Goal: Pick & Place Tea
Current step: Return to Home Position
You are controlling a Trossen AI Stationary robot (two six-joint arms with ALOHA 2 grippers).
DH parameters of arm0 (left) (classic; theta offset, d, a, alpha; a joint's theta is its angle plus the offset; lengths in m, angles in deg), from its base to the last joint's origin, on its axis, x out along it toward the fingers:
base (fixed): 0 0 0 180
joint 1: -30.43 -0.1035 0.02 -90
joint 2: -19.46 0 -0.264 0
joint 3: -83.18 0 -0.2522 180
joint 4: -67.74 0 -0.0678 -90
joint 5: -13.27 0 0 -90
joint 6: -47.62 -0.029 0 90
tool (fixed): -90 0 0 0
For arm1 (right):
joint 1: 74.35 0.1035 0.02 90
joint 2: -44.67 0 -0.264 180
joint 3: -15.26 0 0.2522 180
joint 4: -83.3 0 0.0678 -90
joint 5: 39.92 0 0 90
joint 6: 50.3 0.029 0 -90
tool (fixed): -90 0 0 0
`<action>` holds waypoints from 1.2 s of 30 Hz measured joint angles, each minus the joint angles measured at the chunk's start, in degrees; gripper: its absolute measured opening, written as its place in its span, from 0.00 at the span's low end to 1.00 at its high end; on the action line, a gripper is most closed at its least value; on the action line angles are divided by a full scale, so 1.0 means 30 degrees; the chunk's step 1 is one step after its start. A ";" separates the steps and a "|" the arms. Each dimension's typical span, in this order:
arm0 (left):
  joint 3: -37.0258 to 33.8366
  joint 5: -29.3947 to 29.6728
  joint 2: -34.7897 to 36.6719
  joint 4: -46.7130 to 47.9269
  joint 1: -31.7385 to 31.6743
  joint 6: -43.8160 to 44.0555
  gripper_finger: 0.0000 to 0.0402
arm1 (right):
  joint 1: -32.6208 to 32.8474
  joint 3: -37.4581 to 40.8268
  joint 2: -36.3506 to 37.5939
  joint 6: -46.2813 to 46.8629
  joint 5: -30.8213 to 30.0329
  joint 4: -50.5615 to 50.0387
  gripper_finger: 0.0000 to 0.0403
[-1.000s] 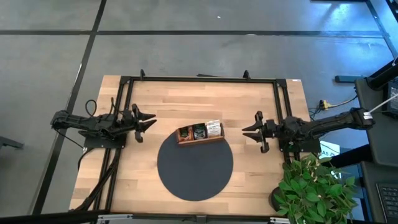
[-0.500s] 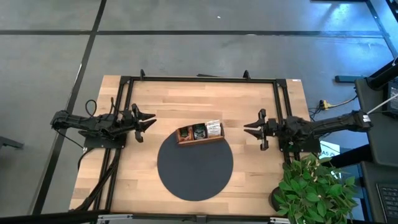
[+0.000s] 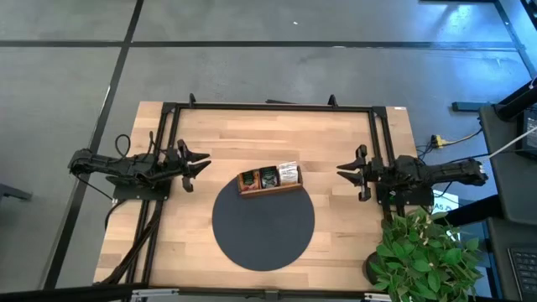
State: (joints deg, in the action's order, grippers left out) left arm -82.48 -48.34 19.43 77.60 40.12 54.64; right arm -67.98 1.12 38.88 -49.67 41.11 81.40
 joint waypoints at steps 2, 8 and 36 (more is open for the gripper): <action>0.0000 0.0000 0.0000 -0.0007 0.0000 0.0316 0.28 | 0.0000 0.0000 0.0935 -0.0245 -0.0007 -0.0630 0.21; 0.0007 0.0022 0.0000 -0.0073 0.0000 0.0400 0.28 | -0.0015 -0.0015 0.1883 -0.0300 -0.0220 -0.1668 0.21; 0.0007 0.0066 -0.0036 -0.0153 0.0000 0.0406 0.28 | -0.0036 -0.0015 0.1678 0.1130 -0.0335 -0.3000 0.21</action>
State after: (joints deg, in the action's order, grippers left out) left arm -82.46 -48.15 19.32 77.14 40.12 55.85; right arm -68.09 1.07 43.91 -46.28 40.10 72.39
